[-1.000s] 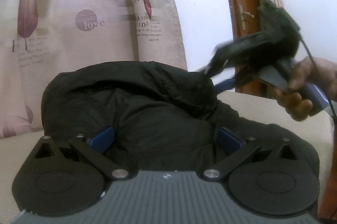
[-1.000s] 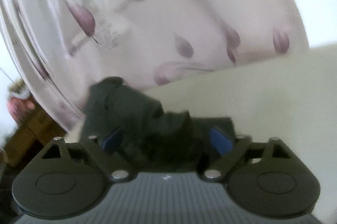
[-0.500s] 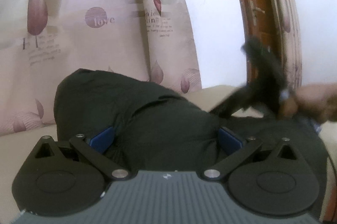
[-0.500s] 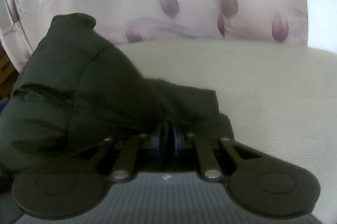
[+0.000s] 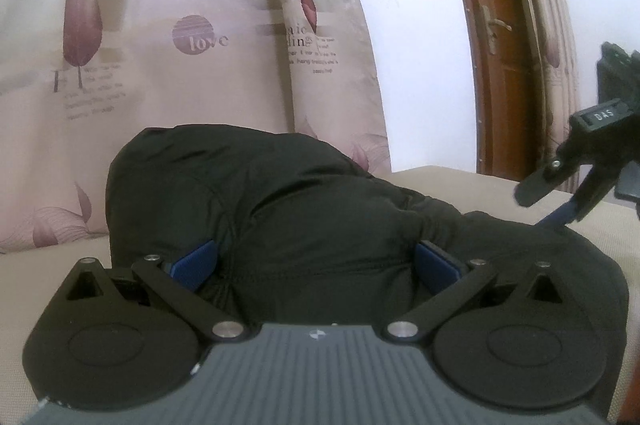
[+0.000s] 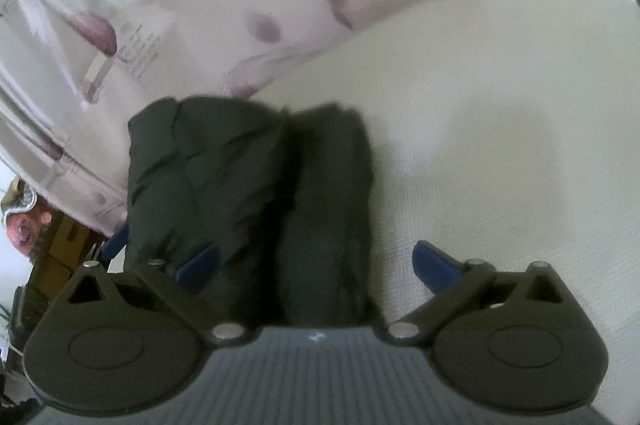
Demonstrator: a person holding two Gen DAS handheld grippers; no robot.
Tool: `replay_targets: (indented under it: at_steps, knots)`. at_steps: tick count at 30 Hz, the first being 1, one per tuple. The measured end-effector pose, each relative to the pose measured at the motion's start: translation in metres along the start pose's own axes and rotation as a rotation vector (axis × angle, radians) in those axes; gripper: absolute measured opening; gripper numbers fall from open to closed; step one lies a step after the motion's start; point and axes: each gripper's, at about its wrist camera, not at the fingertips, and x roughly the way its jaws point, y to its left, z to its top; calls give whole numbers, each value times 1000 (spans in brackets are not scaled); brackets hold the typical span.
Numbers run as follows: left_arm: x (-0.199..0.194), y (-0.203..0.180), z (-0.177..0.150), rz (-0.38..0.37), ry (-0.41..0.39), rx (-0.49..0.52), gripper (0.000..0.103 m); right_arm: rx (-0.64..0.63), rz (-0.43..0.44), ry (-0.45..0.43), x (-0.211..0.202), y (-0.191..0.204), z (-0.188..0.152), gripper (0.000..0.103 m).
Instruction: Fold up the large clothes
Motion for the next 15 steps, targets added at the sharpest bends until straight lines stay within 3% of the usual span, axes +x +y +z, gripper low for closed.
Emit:
replay_targets:
  at_steps: [3, 5, 8, 11, 15]
  knots:
    - [-1, 0, 0, 1, -2, 1, 103, 1, 2, 51, 22, 17, 3, 103]
    - [-2, 0, -1, 7, -5, -3, 103, -13, 61, 55, 28, 30, 2, 103]
    - [-5, 5, -4, 4, -32, -38, 103, -147, 72, 34, 30, 64, -1, 102]
    - [-12, 15, -9, 26, -70, -106, 103, -284, 37, 19, 45, 87, -1, 45]
    - [-23, 31, -11, -11, -110, -205, 103, -324, 61, 33, 73, 92, 13, 34]
